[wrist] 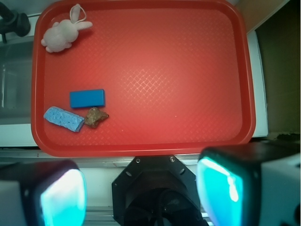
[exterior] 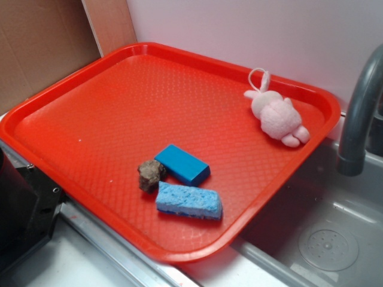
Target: Grab the pink bunny.
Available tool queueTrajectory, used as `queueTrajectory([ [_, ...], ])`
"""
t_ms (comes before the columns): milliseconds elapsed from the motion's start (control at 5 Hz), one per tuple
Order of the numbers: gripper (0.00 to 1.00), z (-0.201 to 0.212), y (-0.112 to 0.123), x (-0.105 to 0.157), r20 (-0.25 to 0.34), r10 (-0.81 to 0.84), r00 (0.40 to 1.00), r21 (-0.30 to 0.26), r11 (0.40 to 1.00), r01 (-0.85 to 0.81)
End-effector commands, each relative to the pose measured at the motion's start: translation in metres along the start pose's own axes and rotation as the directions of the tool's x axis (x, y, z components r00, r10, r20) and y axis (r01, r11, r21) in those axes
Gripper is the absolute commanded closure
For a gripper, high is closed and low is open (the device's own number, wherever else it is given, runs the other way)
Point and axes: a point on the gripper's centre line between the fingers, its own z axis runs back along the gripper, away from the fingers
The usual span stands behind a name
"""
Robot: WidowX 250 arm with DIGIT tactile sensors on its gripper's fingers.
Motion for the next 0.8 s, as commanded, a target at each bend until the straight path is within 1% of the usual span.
queueTrajectory([
  [0, 0.00, 0.000, 0.000, 0.000, 0.000, 0.000, 1.000, 0.000, 1.000, 0.000],
  [200, 0.00, -0.054, -0.024, 0.031, -0.091, 0.049, 0.995, 0.157, 0.987, -0.034],
  [400, 0.00, -0.059, -0.058, 0.053, 0.154, 0.280, 0.947, 0.057, 0.955, -0.292],
  [600, 0.00, -0.066, -0.066, 0.069, 0.164, 0.541, 0.825, -0.157, 0.840, -0.519],
])
